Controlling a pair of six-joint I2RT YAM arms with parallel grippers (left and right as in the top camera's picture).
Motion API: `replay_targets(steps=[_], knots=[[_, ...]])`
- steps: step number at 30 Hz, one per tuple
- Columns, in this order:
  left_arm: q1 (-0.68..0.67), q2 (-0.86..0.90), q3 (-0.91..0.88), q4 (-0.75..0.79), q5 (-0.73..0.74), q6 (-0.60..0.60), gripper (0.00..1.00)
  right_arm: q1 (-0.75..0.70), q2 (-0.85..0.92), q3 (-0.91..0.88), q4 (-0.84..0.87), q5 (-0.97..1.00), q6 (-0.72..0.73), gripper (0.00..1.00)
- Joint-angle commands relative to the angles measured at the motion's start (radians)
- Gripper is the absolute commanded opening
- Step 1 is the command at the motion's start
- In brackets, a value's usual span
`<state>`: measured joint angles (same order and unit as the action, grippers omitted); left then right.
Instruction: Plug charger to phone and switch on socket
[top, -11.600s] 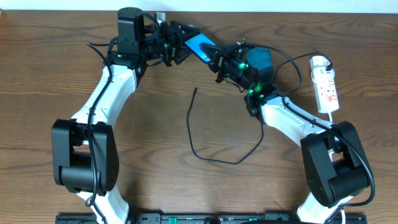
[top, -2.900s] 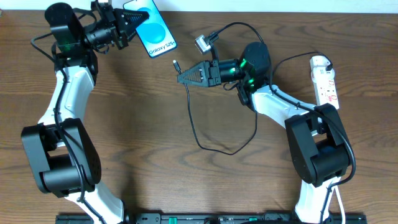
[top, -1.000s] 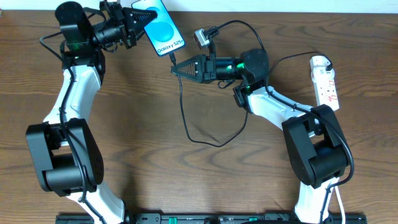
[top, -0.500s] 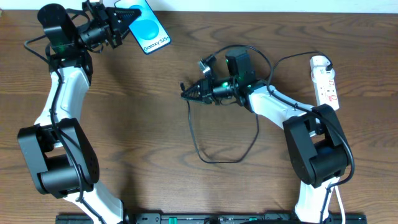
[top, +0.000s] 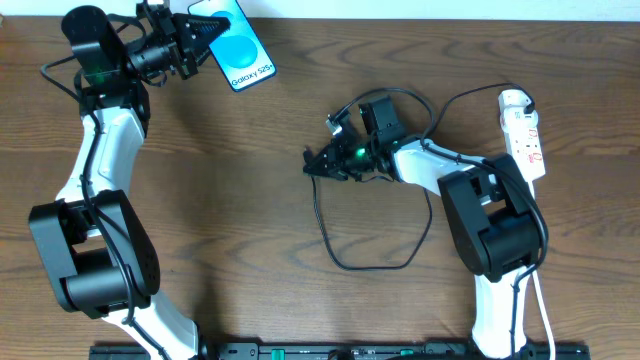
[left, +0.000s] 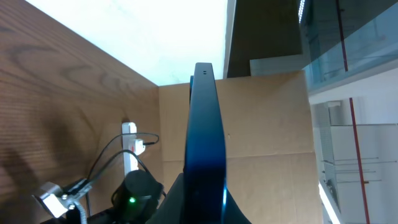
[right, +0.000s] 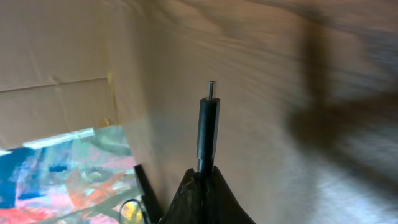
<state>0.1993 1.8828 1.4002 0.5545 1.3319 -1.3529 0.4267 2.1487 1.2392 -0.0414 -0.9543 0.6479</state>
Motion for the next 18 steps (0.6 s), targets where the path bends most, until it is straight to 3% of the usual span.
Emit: replay_targets(steps=[1, 7, 13, 18], knots=[[-0.002, -0.020, 0.009, 0.013, 0.023, 0.017, 0.07, -0.009, 0.008, 0.006, 0.000, 0.014, -0.050, 0.11], [-0.002, -0.020, 0.009, 0.013, 0.023, 0.017, 0.07, -0.027, 0.008, 0.006, -0.011, 0.014, -0.051, 0.34], [-0.002, -0.020, 0.009, 0.013, 0.023, 0.017, 0.07, -0.047, 0.008, 0.013, -0.068, 0.045, -0.062, 0.40], [-0.002, -0.020, 0.009, 0.013, 0.023, 0.017, 0.07, -0.050, 0.008, 0.077, -0.261, 0.162, -0.114, 0.40]])
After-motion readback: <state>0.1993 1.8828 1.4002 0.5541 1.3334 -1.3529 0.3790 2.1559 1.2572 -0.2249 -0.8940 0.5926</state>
